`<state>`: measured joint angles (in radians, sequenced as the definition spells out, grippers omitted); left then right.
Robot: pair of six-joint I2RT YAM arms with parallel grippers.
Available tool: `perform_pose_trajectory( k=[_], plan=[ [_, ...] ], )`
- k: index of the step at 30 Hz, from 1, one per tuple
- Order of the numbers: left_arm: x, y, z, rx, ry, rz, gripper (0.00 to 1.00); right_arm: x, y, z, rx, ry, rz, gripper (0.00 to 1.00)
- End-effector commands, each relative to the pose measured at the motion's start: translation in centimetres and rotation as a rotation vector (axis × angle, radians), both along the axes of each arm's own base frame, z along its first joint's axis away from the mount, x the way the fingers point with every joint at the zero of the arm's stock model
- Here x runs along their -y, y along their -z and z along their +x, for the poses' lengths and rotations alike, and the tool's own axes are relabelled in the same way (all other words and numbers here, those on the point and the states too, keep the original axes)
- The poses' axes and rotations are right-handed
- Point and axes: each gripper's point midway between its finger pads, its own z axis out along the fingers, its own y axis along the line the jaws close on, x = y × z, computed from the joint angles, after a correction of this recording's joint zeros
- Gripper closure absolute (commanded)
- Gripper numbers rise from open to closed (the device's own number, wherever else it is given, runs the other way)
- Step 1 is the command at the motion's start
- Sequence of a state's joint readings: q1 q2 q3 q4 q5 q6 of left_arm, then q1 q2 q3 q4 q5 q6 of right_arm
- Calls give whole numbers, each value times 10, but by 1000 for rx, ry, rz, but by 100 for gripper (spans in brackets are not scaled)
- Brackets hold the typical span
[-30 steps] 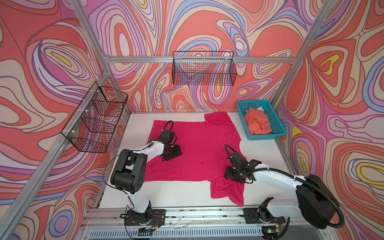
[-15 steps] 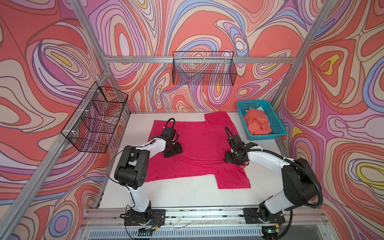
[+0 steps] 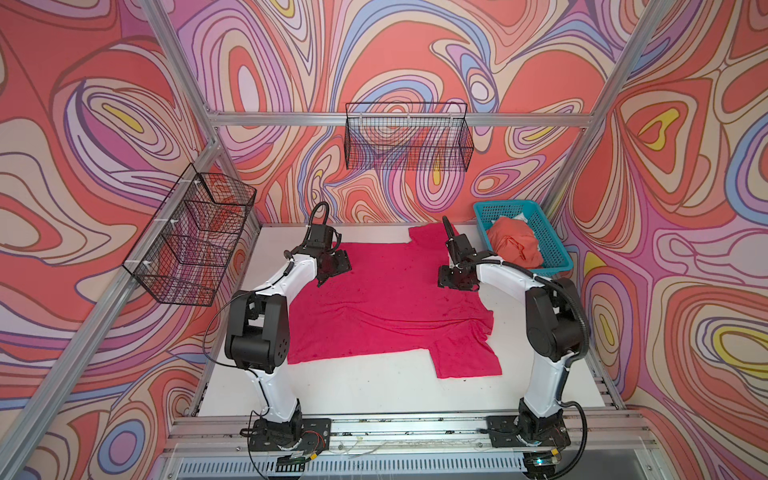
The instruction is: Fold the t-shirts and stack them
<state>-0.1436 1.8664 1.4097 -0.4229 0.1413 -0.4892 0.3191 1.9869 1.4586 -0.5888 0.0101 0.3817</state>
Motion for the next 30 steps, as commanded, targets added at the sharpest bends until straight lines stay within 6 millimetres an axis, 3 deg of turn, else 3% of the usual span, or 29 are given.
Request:
perform_pose_trajectory(
  k=[1,9,13,16,21,26,30],
  plan=[
    [-18,35,17,-70,-18,37,34,12,1,44,70,6,-22,37],
    [-22,55,56,-56,-20,28,35,35,20,108,140,38,-57,37],
    [-19,53,81,-7,-9,14,36,39,19,127,169,49,-54,37],
    [-20,62,91,-30,-18,24,36,37,25,134,156,39,-52,37],
    [-25,82,84,-118,-39,50,37,32,50,125,74,12,-36,37],
    [-29,94,68,-171,-52,64,36,30,74,85,-45,-23,-16,38],
    [-27,107,44,-268,-59,44,39,34,75,55,-68,-36,-16,38]
  ],
)
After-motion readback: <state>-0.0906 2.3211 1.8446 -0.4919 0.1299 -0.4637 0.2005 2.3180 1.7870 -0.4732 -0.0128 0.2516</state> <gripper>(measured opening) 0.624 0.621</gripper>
